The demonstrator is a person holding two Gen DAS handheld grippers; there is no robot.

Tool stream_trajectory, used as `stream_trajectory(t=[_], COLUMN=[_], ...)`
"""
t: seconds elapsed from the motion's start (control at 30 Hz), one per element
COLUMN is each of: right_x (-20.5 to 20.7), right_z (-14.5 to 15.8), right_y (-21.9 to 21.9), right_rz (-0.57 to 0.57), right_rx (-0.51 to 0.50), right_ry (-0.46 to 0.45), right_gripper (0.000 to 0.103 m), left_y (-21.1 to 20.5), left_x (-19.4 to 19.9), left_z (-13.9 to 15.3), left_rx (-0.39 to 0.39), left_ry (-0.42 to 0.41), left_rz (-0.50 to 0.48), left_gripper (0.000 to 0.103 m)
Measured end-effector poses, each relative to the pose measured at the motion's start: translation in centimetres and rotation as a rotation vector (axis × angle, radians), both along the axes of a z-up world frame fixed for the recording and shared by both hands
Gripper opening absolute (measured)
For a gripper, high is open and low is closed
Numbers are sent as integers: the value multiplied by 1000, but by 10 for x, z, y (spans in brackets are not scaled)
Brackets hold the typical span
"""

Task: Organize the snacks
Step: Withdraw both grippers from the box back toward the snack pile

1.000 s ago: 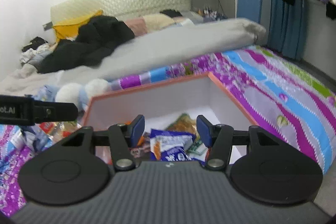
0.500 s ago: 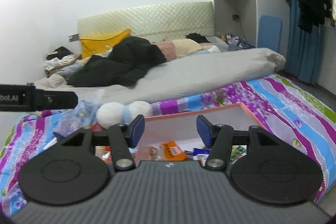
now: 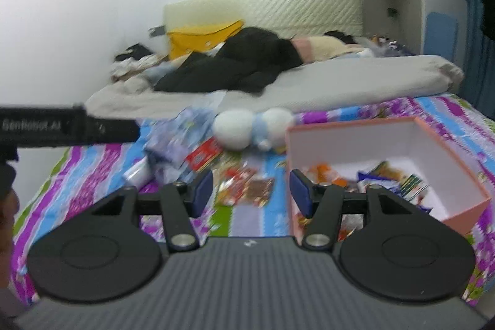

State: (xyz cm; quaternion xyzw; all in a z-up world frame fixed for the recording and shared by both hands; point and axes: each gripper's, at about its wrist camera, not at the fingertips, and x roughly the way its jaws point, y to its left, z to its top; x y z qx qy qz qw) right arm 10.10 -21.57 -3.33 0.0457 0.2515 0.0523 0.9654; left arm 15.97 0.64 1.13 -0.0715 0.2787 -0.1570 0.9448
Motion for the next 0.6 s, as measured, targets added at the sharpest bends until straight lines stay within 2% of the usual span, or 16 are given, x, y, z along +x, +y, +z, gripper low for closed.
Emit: stream_trajectory(t=[0.23, 0.4, 0.5, 0.6], right_x=[-25, -43, -52, -58], right_z=[-22, -36, -48, -60], right_y=[22, 34, 39, 44], right_rz=[26, 38, 50, 50], right_rx=[-13, -9, -1, -10], right_ry=[48, 55, 72, 93], right_gripper=[57, 57, 57, 57], left_y=[30, 48, 55, 55], left_x=[-28, -49, -56, -59], left_z=[-22, -44, -59, -74], left_rx=[11, -8, -56, -45], left_ry=[-7, 29, 65, 103], left_rz=[63, 87, 99, 107], left_gripper=[82, 82, 82, 82])
